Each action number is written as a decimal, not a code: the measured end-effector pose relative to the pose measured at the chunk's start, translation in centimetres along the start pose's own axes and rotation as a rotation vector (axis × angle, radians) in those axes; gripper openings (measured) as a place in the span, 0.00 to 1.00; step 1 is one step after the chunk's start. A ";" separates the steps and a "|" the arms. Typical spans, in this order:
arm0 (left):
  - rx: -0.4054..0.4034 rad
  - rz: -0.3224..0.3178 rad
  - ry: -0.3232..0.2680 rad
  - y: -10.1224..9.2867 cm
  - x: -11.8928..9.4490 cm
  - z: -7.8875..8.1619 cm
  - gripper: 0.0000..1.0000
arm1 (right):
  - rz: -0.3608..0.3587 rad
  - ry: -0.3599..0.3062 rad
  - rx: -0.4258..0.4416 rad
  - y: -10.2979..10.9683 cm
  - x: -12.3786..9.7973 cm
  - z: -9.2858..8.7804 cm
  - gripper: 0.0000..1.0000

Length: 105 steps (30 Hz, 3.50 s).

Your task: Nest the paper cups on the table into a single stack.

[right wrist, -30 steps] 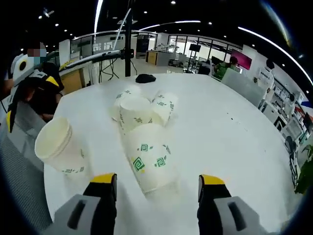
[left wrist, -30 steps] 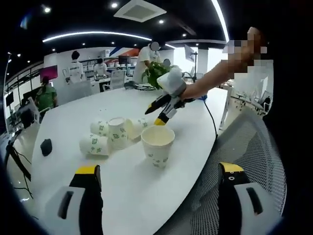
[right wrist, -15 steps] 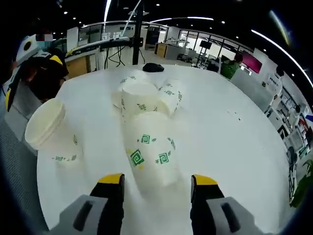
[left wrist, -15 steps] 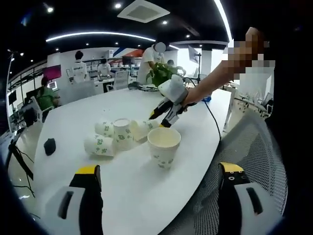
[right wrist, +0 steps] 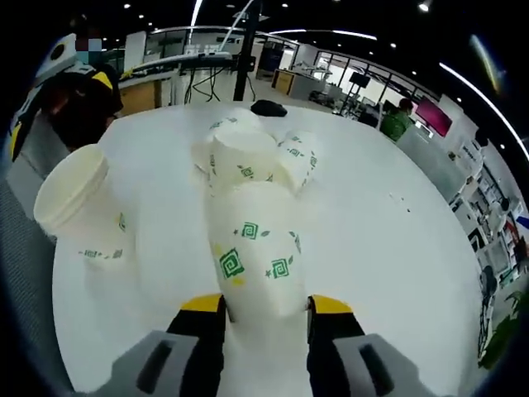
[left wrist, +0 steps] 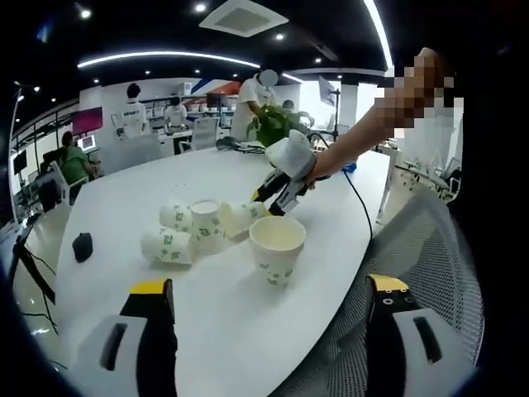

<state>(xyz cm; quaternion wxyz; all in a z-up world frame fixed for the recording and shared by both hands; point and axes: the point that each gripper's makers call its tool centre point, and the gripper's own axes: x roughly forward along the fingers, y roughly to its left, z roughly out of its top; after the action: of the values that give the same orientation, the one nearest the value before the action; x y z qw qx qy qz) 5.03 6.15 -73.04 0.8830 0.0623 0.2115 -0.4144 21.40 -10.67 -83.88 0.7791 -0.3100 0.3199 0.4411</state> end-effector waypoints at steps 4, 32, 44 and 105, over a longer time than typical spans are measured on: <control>-0.004 -0.002 -0.003 0.2 0.0 0.2 0.94 | 0.004 -0.001 0.002 0.2 -0.2 0.1 0.36; 0.004 -0.041 -0.054 -0.5 0.8 2.3 0.91 | -0.050 -0.068 0.060 0.2 -3.4 -0.3 0.36; 0.007 -0.065 -0.083 -0.4 1.2 3.9 0.86 | -0.082 -0.147 0.071 0.9 -5.8 0.9 0.36; 0.140 -0.396 0.006 -2.1 6.4 7.2 0.24 | -0.038 -0.432 0.008 8.8 -12.9 8.1 0.35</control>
<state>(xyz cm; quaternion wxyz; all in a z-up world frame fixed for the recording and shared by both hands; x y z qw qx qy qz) 9.40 -1.75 -69.10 0.7772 0.0821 0.1929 -0.5934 10.23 -7.05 -70.81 0.8389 -0.2111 0.1412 0.4814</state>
